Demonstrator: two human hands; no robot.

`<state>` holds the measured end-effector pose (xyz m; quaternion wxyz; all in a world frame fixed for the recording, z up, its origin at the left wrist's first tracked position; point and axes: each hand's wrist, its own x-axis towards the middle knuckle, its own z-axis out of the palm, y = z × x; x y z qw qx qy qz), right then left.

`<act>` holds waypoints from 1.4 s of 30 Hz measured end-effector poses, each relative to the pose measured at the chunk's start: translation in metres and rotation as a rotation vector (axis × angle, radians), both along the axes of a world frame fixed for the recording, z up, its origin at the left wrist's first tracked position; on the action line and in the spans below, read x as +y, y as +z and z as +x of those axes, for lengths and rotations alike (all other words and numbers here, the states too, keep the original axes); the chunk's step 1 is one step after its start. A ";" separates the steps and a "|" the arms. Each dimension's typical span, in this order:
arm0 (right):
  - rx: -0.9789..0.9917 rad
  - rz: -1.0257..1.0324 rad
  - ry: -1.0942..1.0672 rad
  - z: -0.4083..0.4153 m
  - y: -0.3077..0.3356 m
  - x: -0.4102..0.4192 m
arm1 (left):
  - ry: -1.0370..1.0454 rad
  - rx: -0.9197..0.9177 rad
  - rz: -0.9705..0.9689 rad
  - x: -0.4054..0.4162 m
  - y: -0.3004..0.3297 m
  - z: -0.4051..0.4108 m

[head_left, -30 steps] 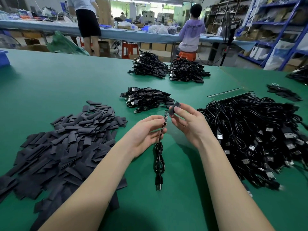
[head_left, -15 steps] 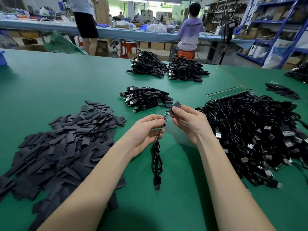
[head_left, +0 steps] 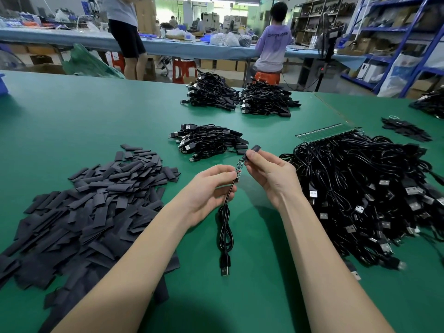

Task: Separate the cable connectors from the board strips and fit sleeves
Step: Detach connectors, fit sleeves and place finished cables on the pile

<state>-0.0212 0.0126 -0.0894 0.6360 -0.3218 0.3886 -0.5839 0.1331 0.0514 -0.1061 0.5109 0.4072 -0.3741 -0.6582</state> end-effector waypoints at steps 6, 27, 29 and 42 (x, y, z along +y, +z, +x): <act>-0.011 0.013 0.004 0.002 -0.001 -0.001 | 0.006 0.015 -0.001 0.001 0.001 0.000; 0.152 -0.105 0.241 -0.007 0.000 0.003 | -0.087 0.030 0.008 0.003 0.007 0.013; 0.131 -0.122 0.305 -0.008 0.000 0.006 | -0.112 0.045 0.012 0.004 0.008 0.015; 0.049 -0.127 0.345 -0.015 -0.005 0.005 | -0.036 0.027 -0.050 0.000 0.005 0.019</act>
